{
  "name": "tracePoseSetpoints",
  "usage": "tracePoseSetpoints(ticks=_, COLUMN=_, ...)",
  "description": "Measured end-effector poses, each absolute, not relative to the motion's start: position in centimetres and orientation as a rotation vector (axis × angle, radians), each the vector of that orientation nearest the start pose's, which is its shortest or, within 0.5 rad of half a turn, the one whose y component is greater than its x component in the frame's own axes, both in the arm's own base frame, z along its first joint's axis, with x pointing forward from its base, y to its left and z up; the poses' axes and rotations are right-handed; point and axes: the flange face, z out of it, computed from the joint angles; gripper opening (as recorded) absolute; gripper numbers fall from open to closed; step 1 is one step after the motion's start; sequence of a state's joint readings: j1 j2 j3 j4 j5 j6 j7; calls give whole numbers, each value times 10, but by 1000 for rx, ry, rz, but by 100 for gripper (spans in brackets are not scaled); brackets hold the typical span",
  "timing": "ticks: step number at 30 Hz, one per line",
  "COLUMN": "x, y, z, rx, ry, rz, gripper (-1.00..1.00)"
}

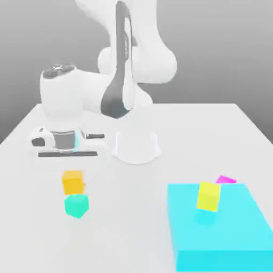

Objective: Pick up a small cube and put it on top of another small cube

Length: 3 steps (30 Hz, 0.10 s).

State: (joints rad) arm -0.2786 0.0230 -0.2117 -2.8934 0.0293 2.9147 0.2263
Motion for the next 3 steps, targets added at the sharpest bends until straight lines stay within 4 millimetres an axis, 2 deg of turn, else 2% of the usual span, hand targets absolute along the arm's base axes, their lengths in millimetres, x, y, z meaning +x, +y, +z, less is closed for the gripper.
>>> tracePoseSetpoints(ticks=1, x=302, y=-164, z=178, rx=-2925, ry=1142, rz=1, gripper=100)
tracePoseSetpoints(ticks=3, x=302, y=-164, z=178, rx=-2925, ry=1143, rz=1, gripper=100)
